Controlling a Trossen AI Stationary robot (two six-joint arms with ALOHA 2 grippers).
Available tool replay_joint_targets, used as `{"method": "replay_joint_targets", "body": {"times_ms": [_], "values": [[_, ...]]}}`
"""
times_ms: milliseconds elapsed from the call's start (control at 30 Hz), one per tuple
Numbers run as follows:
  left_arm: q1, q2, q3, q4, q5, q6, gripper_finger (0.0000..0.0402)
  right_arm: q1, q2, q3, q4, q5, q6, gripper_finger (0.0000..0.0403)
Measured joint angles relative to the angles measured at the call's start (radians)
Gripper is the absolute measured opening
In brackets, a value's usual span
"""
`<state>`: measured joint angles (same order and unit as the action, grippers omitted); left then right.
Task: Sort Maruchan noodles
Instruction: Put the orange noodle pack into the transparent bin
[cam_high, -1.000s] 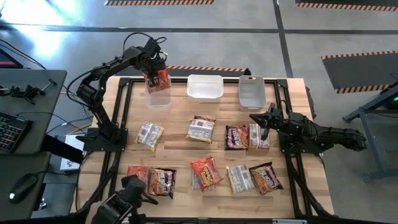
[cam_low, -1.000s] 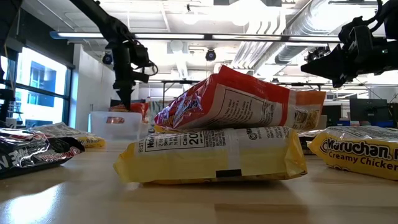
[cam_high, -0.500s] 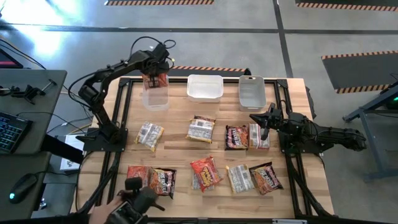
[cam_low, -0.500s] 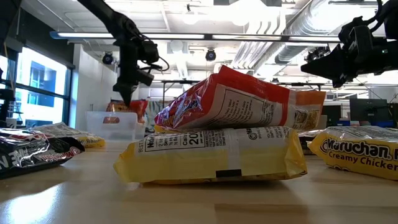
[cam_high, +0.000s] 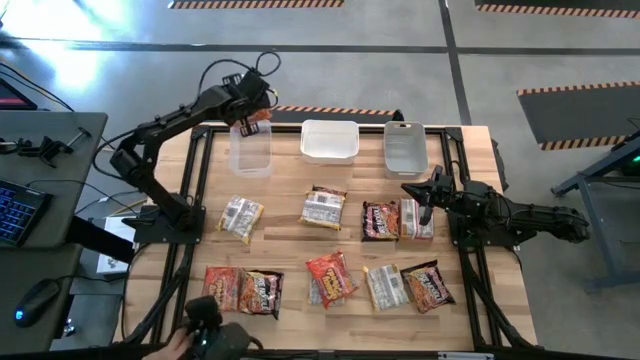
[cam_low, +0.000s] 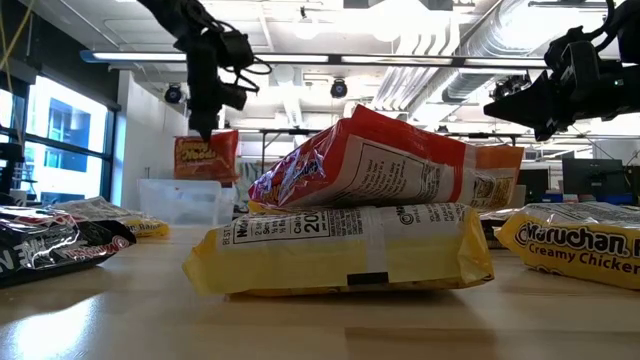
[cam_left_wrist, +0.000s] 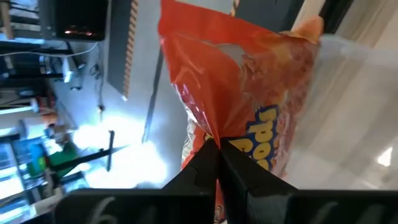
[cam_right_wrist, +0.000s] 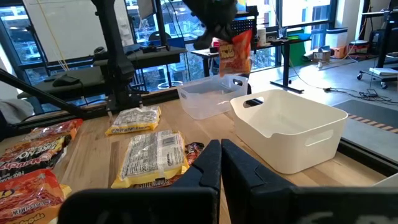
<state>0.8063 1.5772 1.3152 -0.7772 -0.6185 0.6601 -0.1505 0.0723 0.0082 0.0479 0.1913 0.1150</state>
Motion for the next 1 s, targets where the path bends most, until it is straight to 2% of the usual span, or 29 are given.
{"method": "replay_joint_targets", "body": {"times_ms": [233, 400, 1000], "values": [[-0.058, -0.057, -0.177, 0.149, -0.095, 0.070, 0.0000, 0.000, 0.000, 0.000, 0.000, 0.000, 0.000, 0.0000], [-0.083, -0.068, -0.257, 0.284, -0.160, 0.170, 0.0000, 0.000, 0.000, 0.000, 0.000, 0.000, 0.000, 0.0000], [-0.107, -0.062, -0.261, 0.275, -0.209, 0.163, 0.0000, 0.000, 0.000, 0.000, 0.000, 0.000, 0.000, 0.0000]]}}
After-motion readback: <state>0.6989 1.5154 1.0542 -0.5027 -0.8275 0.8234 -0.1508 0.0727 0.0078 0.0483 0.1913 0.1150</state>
